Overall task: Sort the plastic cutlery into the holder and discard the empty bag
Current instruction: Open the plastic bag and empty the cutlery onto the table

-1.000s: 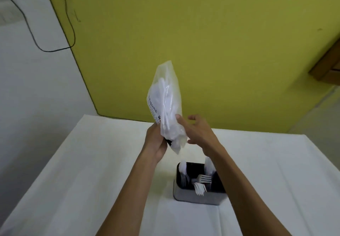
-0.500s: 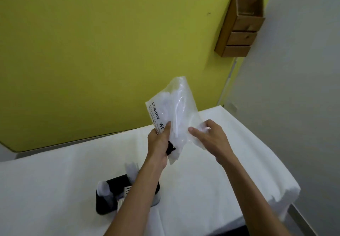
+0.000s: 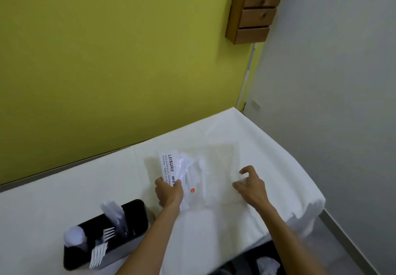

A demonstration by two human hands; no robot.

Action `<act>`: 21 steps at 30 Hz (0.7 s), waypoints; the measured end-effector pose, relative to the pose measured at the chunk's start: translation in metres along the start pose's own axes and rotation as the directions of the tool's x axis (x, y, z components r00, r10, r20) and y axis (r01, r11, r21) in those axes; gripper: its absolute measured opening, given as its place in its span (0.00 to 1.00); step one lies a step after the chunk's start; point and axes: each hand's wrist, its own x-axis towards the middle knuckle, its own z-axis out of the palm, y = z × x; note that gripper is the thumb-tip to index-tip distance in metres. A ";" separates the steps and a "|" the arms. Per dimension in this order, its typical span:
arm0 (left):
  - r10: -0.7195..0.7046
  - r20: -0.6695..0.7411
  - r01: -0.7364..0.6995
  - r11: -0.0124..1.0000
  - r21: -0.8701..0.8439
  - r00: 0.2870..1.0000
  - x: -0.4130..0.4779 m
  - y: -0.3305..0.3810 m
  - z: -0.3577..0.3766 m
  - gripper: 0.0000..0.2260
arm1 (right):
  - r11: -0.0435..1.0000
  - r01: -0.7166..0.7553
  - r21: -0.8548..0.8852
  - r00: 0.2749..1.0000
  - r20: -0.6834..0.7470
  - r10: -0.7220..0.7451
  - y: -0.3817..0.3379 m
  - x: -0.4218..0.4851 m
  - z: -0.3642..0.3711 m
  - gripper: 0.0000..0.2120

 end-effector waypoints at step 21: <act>0.407 0.851 -0.926 0.314 0.211 0.332 -0.089 0.034 0.141 0.12 | 0.881 -0.248 0.404 0.969 0.110 0.222 0.087 0.004 -0.053 0.05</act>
